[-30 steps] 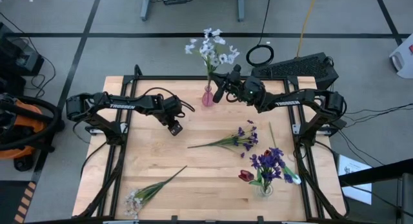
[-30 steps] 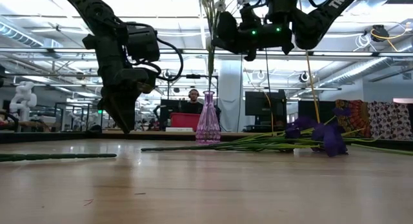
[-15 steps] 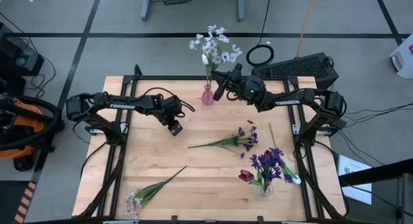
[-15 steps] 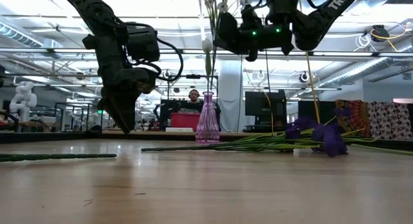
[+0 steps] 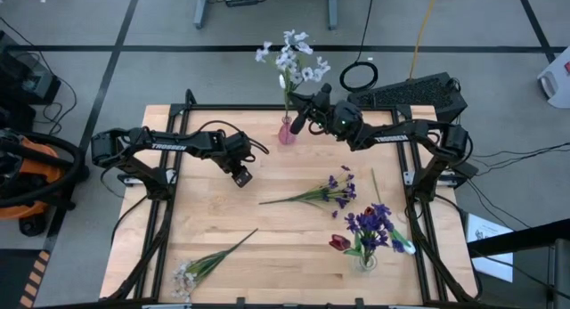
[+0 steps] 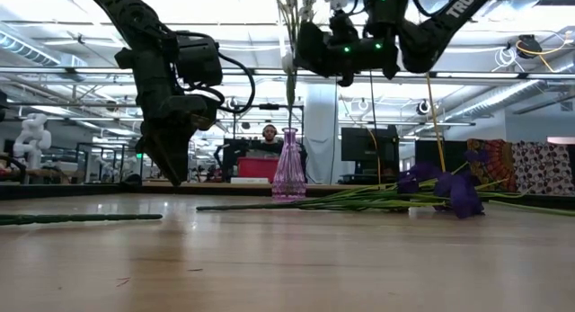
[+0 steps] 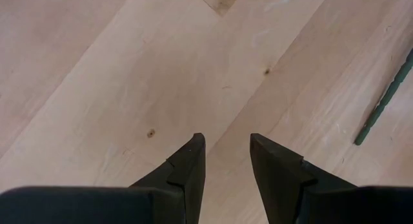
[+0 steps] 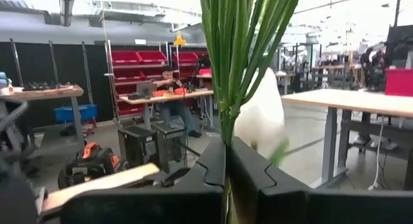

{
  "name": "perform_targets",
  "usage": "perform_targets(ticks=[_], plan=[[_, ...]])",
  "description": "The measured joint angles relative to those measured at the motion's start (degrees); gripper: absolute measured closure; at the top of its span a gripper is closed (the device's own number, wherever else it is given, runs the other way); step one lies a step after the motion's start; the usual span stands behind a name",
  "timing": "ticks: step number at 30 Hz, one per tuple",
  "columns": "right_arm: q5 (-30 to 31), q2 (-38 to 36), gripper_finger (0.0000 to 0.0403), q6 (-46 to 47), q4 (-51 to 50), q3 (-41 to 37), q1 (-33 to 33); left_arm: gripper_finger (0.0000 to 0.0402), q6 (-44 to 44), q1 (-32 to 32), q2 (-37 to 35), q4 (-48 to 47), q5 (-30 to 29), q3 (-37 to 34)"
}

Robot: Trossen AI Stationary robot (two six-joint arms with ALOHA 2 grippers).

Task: Sort flowers into vase by color
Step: Put the top white flowers into the pink vase, then put the purple flowers into the transparent vase

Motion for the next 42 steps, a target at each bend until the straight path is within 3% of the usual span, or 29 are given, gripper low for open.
perform_targets(ticks=[23, 42], plan=[[0.1, 1.0, 0.0397, 1.3, -13.0, 2.5, 0.0, 0.0274, -1.2, -0.1, 0.0, 0.0, 0.3, 0.0], [0.1, 0.7, 0.0267, 0.9, -29.0, 2.5, 0.9, 0.0274, -1.5, -0.1, 0.0, 0.0, 0.4, 0.0]])
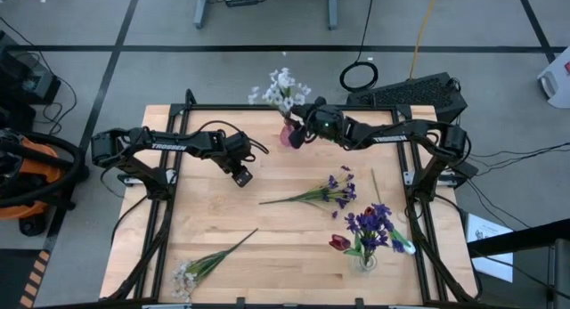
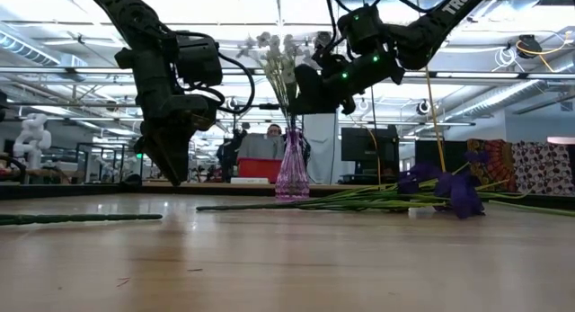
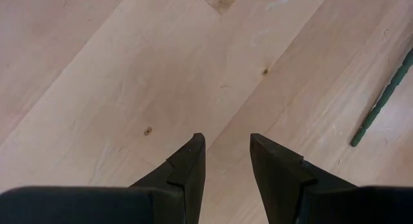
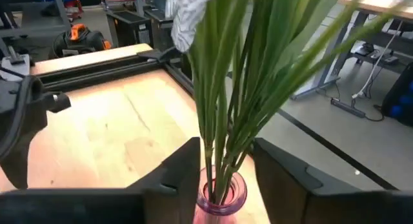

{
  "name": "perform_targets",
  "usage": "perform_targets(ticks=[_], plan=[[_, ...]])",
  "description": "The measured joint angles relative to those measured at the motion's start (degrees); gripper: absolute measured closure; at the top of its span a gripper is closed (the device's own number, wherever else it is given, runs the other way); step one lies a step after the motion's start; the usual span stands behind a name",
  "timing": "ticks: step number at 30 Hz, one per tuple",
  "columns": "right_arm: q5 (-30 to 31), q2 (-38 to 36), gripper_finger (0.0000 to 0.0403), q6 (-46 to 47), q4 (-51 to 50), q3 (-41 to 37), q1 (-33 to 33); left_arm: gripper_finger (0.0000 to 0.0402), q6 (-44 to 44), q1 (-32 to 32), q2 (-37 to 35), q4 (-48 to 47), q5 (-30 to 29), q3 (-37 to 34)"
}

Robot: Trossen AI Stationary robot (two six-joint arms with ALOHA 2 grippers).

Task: Sort flowers into vase by color
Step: Put the purple flowers into the transparent vase

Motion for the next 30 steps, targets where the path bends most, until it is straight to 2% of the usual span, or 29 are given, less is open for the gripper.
perform_targets(ticks=[4, 8, 14, 17, 20, 23, 26, 30], plan=[[0.0, -2.5, 0.0238, -0.3, -1.9, 0.0, 0.0, 0.0274, 0.0, 0.0, 0.0, 0.0, 0.0, 0.0], [0.5, -6.6, 0.0217, -2.8, -7.8, 0.0, 0.0, 0.0274, 0.0, 0.0, 0.0, 0.0, 0.0, 0.0], [6.6, -16.0, 0.0217, 0.1, -22.4, 0.0, 0.0, 0.0274, 0.0, 0.0, 0.0, 0.0, 0.0, 0.0], [7.6, -20.9, 0.0234, 7.4, -31.1, 0.0, 0.0, 0.0274, 0.0, -0.1, 0.0, 0.0, 0.0, 0.0], [8.1, -25.0, 0.0261, 19.2, -41.8, 0.0, 0.3, 0.0274, 0.1, -0.1, 0.0, 0.0, 0.0, 0.0], [11.4, -27.5, 0.0312, 29.3, -54.5, 0.0, 1.7, 0.0274, 0.0, -0.2, 0.0, -0.1, -0.2, 0.0], [11.6, -28.9, 0.0381, 35.7, -64.5, 0.0, 4.0, 0.0274, 0.0, -1.1, 0.0, -0.2, -0.4, 0.0], [9.7, -29.3, 0.0392, 46.6, -73.1, 0.0, 7.1, 0.0274, -1.1, -3.3, 0.0, -0.3, -0.4, 0.0]])
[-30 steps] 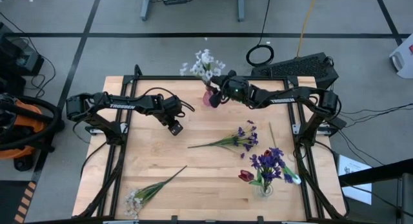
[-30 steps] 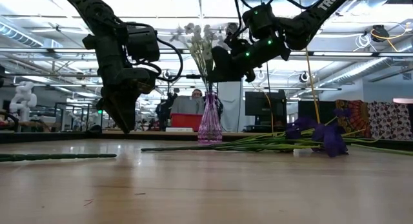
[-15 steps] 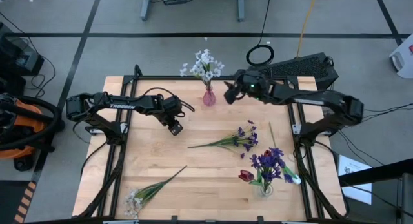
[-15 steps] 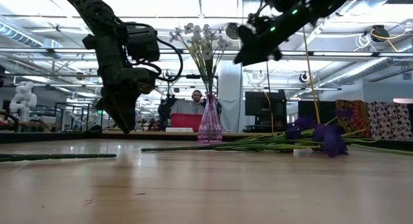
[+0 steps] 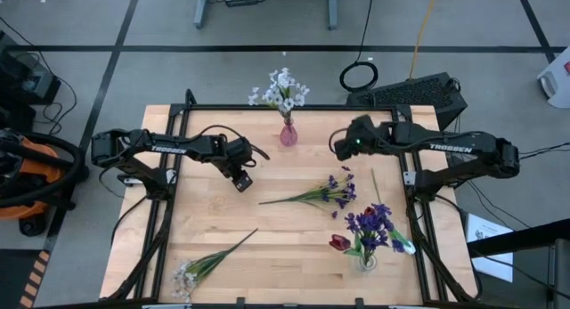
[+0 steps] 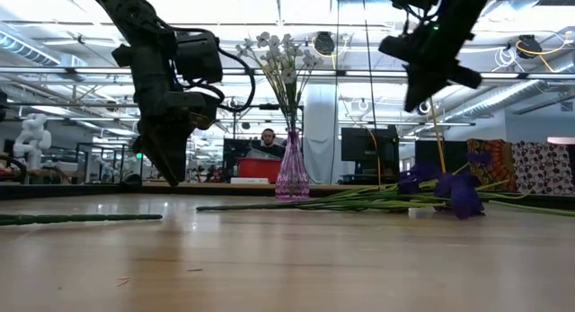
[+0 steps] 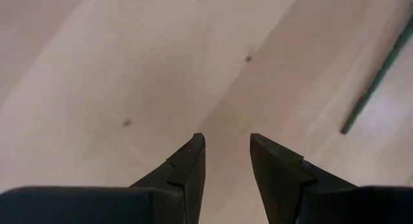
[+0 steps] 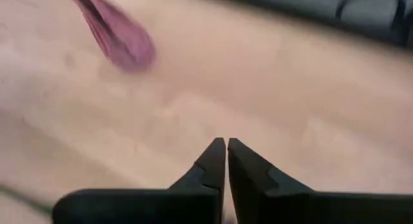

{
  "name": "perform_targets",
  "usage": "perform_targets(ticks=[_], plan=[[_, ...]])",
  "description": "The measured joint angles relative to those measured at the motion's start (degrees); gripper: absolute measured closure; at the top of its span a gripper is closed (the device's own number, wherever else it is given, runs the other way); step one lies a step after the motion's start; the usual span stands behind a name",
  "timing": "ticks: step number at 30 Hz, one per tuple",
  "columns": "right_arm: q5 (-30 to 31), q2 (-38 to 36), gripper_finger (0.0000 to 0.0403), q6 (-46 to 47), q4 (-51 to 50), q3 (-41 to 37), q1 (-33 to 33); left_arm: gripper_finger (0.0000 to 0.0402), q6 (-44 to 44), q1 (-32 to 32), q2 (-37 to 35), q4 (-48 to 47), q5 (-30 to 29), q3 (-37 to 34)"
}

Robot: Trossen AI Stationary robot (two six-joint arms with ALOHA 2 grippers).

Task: Sort flowers into vase by color
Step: Put the purple flowers into the transparent vase

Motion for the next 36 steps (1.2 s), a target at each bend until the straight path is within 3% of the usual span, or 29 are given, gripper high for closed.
perform_targets(ticks=[7, 15, 28, 36], plan=[[-3.8, -0.1, 0.0400, 13.8, -12.9, 0.0, 5.4, 0.0274, -1.9, -5.8, 0.0, 0.3, -0.3, 0.0], [-6.4, -0.3, 0.0402, 20.9, -20.7, 0.0, 10.7, 0.0274, -10.1, -13.6, 0.0, 0.3, -2.5, 0.0], [-5.6, -0.8, 0.0402, 19.2, -31.9, -1.1, 16.4, 0.0274, -25.1, -22.2, 0.0, 0.4, -7.1, 3.3], [-10.8, -14.9, 0.0403, 16.1, -24.2, -14.0, 16.7, 0.0274, -23.8, -22.5, 1.2, 6.8, -14.4, 13.5]])
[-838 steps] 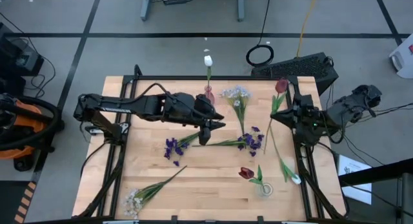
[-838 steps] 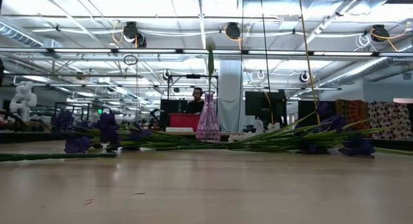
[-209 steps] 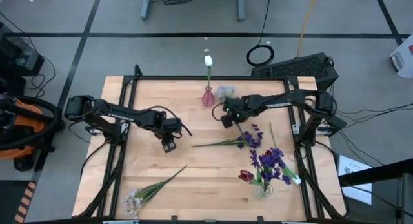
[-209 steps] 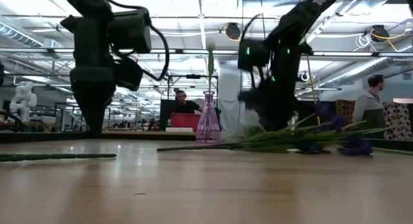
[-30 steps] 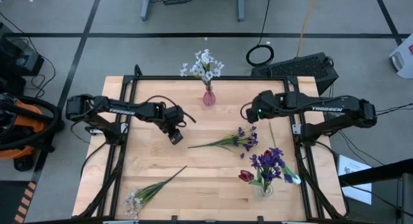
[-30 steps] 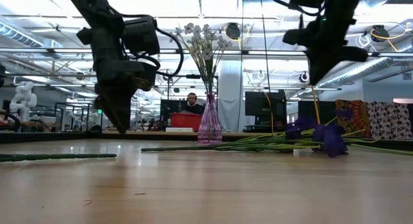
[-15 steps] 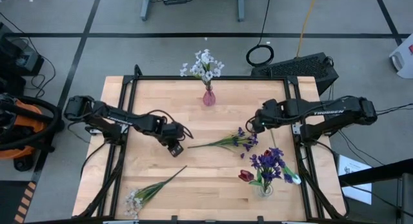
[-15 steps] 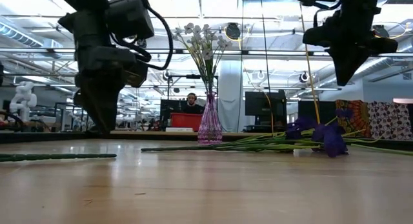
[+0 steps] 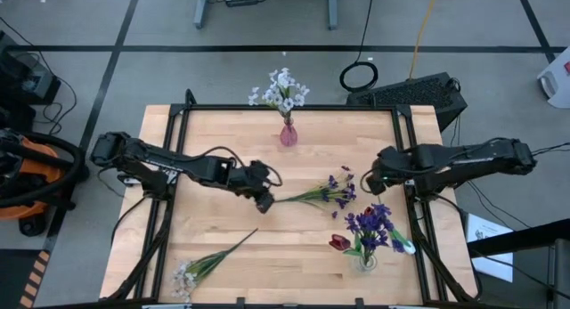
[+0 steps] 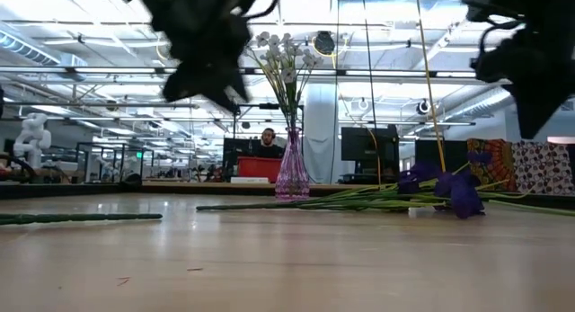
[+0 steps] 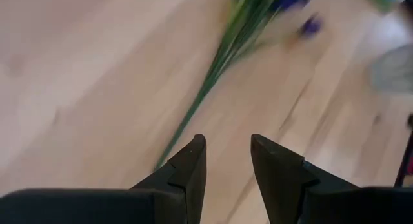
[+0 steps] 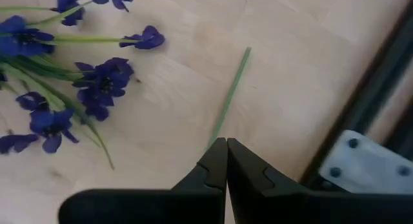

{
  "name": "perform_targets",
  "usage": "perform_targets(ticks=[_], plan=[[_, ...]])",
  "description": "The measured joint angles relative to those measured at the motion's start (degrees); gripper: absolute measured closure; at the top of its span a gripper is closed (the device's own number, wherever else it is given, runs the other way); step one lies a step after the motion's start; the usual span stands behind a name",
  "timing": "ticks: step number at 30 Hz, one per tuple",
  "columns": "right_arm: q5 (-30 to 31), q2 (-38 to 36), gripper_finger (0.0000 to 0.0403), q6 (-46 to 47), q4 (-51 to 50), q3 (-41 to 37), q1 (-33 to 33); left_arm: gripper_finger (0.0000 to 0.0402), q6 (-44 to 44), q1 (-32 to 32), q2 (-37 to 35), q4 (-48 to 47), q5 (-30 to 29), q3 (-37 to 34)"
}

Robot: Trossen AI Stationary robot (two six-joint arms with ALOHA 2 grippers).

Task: Sort flowers into vase by color
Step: Put the purple flowers into the transparent vase

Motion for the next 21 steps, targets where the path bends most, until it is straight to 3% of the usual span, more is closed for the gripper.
perform_targets(ticks=[5, 13, 21], plan=[[1.1, -11.3, 0.0403, -0.4, 2.7, -3.7, 0.0, 0.0284, 9.8, 0.4, 7.1, -0.5, -1.0, 10.3], [1.2, -20.6, 0.0403, -1.1, 2.8, -3.8, 0.0, 0.0299, 34.8, 3.9, 22.8, -13.1, 5.6, 26.6], [1.7, -21.5, 0.0403, -1.2, 2.9, -3.8, 0.0, 0.0299, 40.3, 8.2, 33.8, -18.0, 12.6, 34.0]])
